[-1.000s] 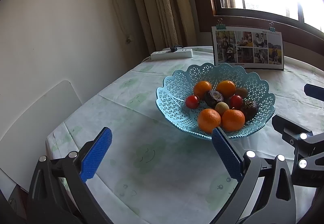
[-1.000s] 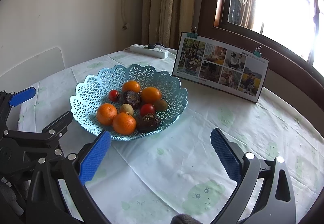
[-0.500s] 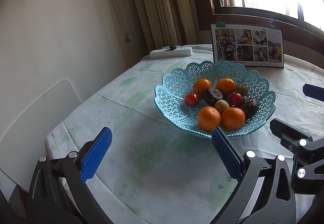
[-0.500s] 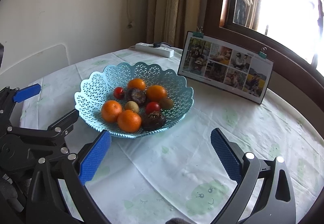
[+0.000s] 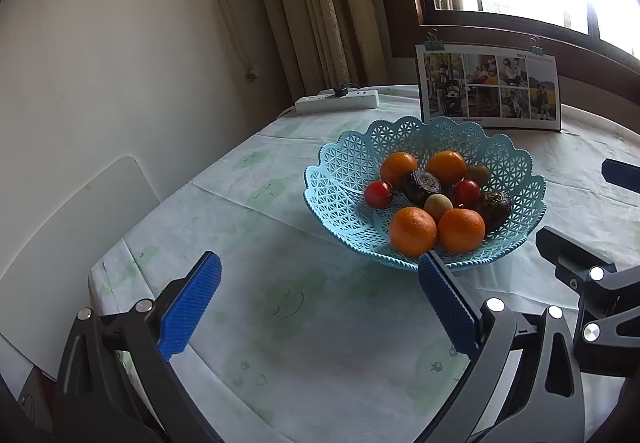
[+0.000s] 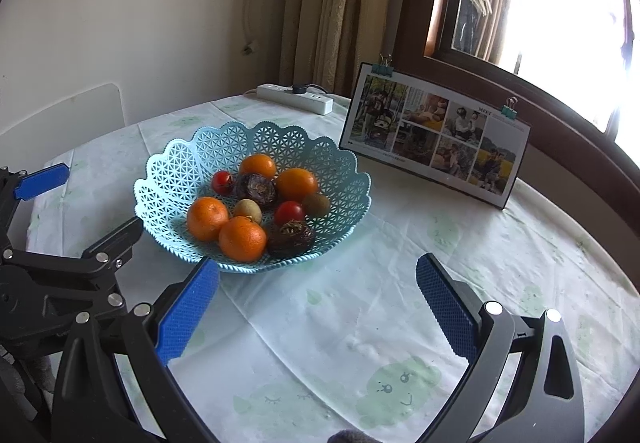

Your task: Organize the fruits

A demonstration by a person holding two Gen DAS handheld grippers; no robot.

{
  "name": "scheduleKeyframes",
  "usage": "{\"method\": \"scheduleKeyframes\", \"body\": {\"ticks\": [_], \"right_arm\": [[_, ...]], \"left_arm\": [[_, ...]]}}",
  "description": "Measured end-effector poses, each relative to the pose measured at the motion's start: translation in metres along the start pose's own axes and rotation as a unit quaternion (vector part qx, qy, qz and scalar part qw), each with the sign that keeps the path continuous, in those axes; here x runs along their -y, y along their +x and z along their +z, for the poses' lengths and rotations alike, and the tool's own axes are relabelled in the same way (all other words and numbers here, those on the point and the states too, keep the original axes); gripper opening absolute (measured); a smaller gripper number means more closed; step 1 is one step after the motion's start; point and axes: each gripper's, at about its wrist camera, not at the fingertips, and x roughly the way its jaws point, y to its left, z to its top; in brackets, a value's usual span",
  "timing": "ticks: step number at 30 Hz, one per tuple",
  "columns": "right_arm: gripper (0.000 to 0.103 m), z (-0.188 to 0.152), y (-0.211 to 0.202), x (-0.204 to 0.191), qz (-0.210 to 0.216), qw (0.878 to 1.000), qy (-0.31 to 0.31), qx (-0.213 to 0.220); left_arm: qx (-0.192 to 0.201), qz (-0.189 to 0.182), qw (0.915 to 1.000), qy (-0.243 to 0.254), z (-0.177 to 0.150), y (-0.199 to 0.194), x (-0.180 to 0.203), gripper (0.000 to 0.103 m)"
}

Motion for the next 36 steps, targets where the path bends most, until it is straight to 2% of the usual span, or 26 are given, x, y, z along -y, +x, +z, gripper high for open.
{"method": "scheduleKeyframes", "body": {"ticks": [4,22,36], "right_arm": [[0.098,0.002,-0.002,0.000,-0.036,0.999,-0.013,0.006],[0.098,0.004,-0.002,-0.005,-0.013,0.999,-0.029,-0.009],[0.098,-0.003,-0.005,0.005,-0.029,0.999,-0.022,-0.011]], "left_arm": [[0.003,0.004,1.0000,0.001,0.002,0.000,-0.002,0.100],[0.005,0.006,1.0000,0.003,0.000,-0.001,-0.004,0.100],[0.005,0.000,0.9999,0.013,0.000,-0.007,0.008,0.100]]}}
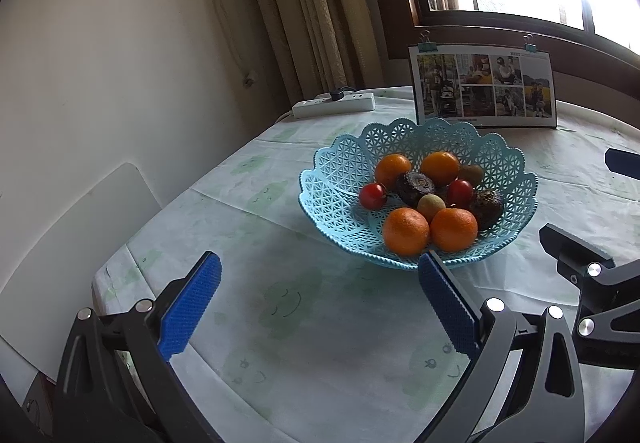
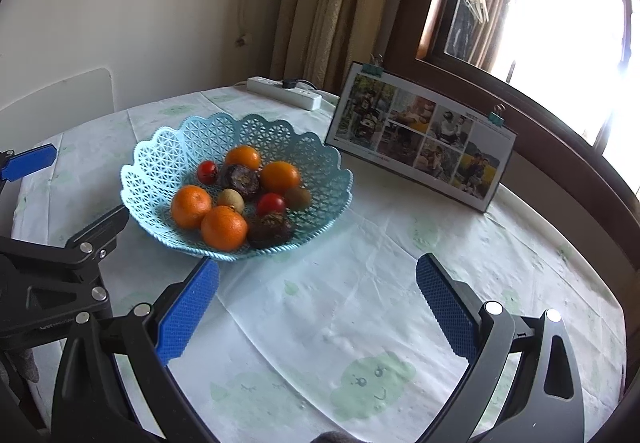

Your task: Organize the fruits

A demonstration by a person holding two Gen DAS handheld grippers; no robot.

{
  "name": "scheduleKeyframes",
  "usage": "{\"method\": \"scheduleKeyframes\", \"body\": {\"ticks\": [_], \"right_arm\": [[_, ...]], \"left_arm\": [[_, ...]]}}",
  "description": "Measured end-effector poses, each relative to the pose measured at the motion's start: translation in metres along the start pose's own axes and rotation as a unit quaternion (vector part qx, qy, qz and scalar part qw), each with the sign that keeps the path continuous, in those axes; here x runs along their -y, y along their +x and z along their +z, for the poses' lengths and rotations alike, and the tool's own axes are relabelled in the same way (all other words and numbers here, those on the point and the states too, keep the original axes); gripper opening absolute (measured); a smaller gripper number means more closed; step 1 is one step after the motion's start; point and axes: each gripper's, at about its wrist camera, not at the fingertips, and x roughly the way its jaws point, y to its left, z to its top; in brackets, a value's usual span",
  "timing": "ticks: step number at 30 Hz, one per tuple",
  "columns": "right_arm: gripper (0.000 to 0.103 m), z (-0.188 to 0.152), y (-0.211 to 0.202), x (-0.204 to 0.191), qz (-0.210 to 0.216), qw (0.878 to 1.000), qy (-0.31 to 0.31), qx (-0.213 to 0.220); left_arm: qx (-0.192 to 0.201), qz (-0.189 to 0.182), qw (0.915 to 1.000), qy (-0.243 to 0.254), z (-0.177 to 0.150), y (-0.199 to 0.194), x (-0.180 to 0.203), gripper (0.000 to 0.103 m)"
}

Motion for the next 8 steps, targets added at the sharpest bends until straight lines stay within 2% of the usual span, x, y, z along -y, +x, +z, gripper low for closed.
{"method": "scheduleKeyframes", "body": {"ticks": [4,8], "right_arm": [[0.098,-0.011,0.004,0.023,-0.004,0.999,0.034,-0.036],[0.098,-0.042,0.004,0.070,-0.057,0.991,0.085,-0.080]], "left_arm": [[-0.005,-0.014,0.9998,0.010,0.004,-0.002,0.014,0.100],[-0.020,-0.071,0.9970,0.023,0.007,-0.007,0.042,0.100]]}}
